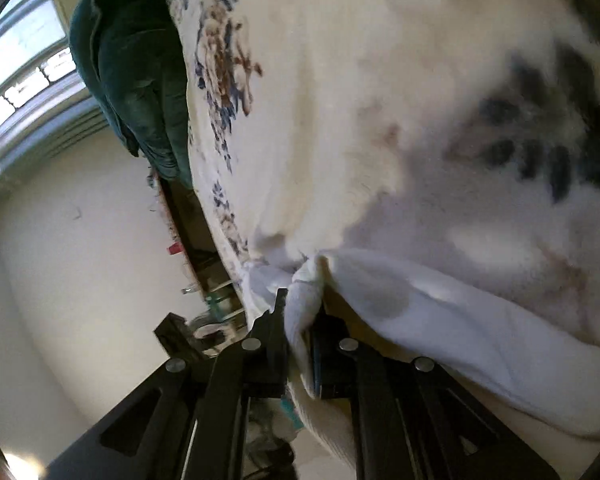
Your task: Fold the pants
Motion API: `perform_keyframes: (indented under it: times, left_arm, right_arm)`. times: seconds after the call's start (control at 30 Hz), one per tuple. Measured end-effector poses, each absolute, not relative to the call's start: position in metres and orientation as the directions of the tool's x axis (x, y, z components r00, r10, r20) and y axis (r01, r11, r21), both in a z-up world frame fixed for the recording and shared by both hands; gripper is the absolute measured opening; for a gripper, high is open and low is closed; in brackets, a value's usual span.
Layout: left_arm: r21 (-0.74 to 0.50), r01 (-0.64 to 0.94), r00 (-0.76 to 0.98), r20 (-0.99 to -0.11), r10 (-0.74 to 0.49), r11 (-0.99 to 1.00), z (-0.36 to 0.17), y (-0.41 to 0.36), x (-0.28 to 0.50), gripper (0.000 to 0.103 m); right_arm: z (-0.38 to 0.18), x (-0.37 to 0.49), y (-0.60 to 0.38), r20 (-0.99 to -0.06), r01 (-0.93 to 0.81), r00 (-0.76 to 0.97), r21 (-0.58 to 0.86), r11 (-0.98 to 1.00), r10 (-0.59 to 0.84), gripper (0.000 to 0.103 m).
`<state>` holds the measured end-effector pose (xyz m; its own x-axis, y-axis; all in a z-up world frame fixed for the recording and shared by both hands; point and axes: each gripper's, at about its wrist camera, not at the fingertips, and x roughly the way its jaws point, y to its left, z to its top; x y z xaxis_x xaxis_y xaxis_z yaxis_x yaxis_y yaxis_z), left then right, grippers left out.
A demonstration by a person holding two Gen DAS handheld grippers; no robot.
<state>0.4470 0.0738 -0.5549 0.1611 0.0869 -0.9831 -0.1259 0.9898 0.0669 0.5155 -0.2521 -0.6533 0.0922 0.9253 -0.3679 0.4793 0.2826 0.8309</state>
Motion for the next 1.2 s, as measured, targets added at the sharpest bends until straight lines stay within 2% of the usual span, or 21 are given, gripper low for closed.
perform_keyframes:
  times: [0.07,0.13,0.17,0.2,0.23,0.27,0.33,0.4,0.43,0.5,0.53,0.57,0.6,0.67,0.8,0.83,0.87,0.9,0.93,1.1,1.2]
  left_arm:
    - [0.075,-0.126,0.156,-0.983,0.094,0.989,-0.554,0.076,0.448,0.1]
    - [0.072,-0.122,0.153,-0.984,0.091,0.99,-0.553,0.077,0.449,0.1]
    - [0.075,-0.117,0.154,-0.984,0.093,0.99,-0.554,0.078,0.449,0.1]
    - [0.078,-0.114,0.153,-0.984,0.095,0.99,-0.553,0.077,0.449,0.1]
    - [0.082,-0.109,0.15,-0.984,0.098,0.991,-0.554,0.078,0.453,0.1]
    - [0.085,-0.103,0.148,-0.984,0.1,0.991,-0.556,0.077,0.455,0.1]
    - [0.099,-0.089,0.155,-0.982,0.112,0.991,-0.56,0.073,0.455,0.1]
    - [0.116,-0.092,0.151,-0.98,0.129,0.989,-0.561,0.072,0.452,0.1]
    - [0.113,-0.1,0.147,-0.981,0.127,0.989,-0.561,0.07,0.452,0.1]
    - [0.094,-0.121,0.141,-0.984,0.111,0.988,-0.553,0.067,0.451,0.099]
    - [0.07,-0.129,0.151,-0.985,0.09,0.989,-0.544,0.064,0.448,0.099]
    - [0.046,-0.132,0.165,-0.984,0.068,0.99,-0.535,0.06,0.445,0.099]
    - [0.022,-0.128,0.185,-0.982,0.046,0.992,-0.523,0.053,0.442,0.099]
    - [-0.012,-0.095,0.209,-0.978,0.009,0.995,-0.507,0.034,0.44,0.099]
    - [-0.027,-0.023,0.197,-0.98,-0.022,0.999,-0.506,-0.01,0.446,0.099]
    - [-0.023,-0.004,0.191,-0.981,-0.022,1.0,-0.511,-0.02,0.451,0.099]
    - [-0.015,0.01,0.183,-0.983,-0.017,1.0,-0.517,-0.029,0.455,0.099]
    - [-0.01,0.024,0.176,-0.984,-0.014,1.0,-0.52,-0.035,0.459,0.099]
    - [-0.005,0.034,0.171,-0.985,-0.011,0.999,-0.525,-0.034,0.463,0.099]
    - [0.055,0.045,0.162,-0.986,0.048,0.997,-0.546,-0.047,0.474,0.099]
    - [0.085,0.028,0.134,-0.988,0.08,0.996,-0.561,-0.042,0.478,0.1]
  right_arm:
    - [-0.655,0.518,-0.246,-0.379,0.477,0.063,0.824,0.306,0.923,0.014]
    - [-0.654,0.52,-0.23,-0.393,0.435,-0.032,0.823,0.367,0.919,0.026]
    - [-0.654,0.521,-0.225,-0.413,0.399,-0.103,0.816,0.418,0.905,0.039]
    - [-0.656,0.528,-0.214,-0.464,0.349,-0.157,0.8,0.488,0.872,0.039]
    - [-0.655,0.529,-0.211,-0.508,0.304,-0.201,0.781,0.546,0.838,0.034]
    - [-0.654,0.531,-0.209,-0.564,0.257,-0.248,0.746,0.615,0.787,0.011]
    - [-0.641,0.544,-0.228,-0.65,0.261,-0.185,0.691,0.674,0.737,0.008]
    - [-0.616,0.565,-0.266,-0.773,0.28,-0.029,0.603,0.747,0.634,0.001]
    - [-0.609,0.569,-0.278,-0.793,0.287,0.0,0.583,0.76,0.609,0.001]
    - [-0.597,0.577,-0.298,-0.717,0.273,-0.038,0.662,0.698,0.696,0.002]
    - [-0.588,0.578,-0.298,-0.733,0.23,-0.062,0.65,0.724,0.677,0.004]
    - [-0.573,0.573,-0.299,-0.788,0.139,-0.101,0.594,0.793,0.608,0.014]
    - [-0.557,0.567,-0.295,-0.843,0.032,-0.134,0.522,0.852,0.521,0.035]
    - [-0.54,0.546,-0.289,-0.9,-0.098,-0.163,0.423,0.901,0.404,0.068]
    - [-0.549,0.484,-0.303,-0.936,-0.231,-0.238,0.315,0.921,0.26,0.069]
    - [-0.553,0.474,-0.305,-0.94,-0.249,-0.247,0.298,0.921,0.237,0.068]
    - [-0.559,0.466,-0.307,-0.943,-0.268,-0.249,0.284,0.921,0.219,0.057]
    - [-0.566,0.461,-0.307,-0.949,-0.281,-0.241,0.268,0.921,0.203,0.027]
    - [-0.57,0.459,-0.306,-0.963,-0.299,-0.215,0.226,0.927,0.165,0.006]
    - [-0.551,0.468,-0.342,-0.984,-0.11,-0.021,0.177,0.978,0.176,0.002]
    - [-0.56,0.466,-0.371,-0.977,-0.005,-0.022,0.21,0.978,0.21,0.002]
